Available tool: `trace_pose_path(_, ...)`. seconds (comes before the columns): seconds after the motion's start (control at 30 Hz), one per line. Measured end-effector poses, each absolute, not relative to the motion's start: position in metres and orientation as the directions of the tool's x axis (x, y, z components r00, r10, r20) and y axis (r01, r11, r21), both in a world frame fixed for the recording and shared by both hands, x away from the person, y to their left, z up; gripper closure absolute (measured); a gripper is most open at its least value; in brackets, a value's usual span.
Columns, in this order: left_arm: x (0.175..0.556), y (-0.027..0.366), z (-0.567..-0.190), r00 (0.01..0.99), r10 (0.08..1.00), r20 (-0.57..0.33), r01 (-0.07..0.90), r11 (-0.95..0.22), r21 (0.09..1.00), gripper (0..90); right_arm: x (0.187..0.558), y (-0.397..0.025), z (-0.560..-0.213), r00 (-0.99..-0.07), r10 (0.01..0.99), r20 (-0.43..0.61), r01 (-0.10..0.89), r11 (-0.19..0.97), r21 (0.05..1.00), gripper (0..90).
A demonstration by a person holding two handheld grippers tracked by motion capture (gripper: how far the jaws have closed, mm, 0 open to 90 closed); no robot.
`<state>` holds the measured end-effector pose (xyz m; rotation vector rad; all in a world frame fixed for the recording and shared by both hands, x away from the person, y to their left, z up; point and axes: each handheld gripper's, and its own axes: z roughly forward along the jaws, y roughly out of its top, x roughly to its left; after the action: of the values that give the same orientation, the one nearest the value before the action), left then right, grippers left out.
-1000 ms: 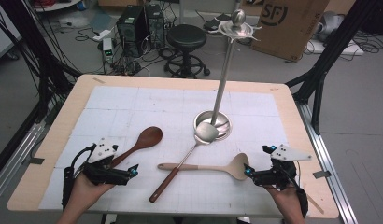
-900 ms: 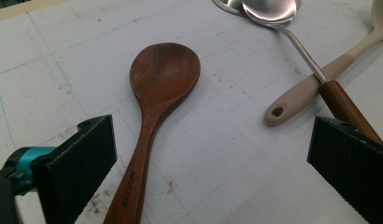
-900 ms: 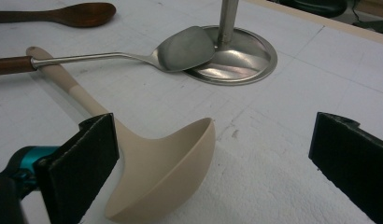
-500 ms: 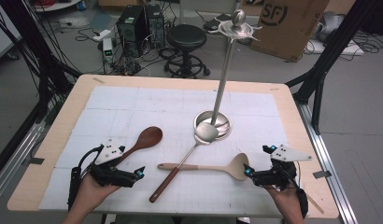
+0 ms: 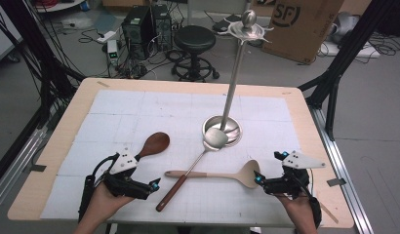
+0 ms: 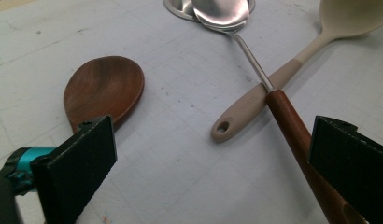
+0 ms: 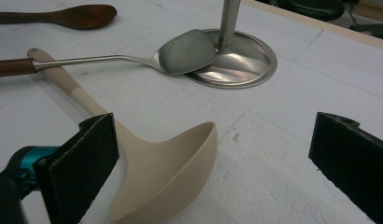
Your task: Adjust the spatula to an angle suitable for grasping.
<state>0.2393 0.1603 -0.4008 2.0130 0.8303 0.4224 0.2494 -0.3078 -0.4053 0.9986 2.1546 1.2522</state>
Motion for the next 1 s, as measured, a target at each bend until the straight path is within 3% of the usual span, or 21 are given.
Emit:
trace_pose_path(0.37,0.235,0.146,-0.402,0.741,0.670,-0.040,0.394,-0.387,0.834,1.9,0.250,-0.304,-0.405,-0.635,0.772,-0.023,0.363,0.324,0.874,0.3)
trace_pose_path(1.0,0.233,0.118,-0.414,0.794,0.607,0.006,0.373,-0.496,0.784,2.0,0.252,-0.300,-0.405,-0.639,0.769,-0.029,0.360,0.331,0.872,0.3)
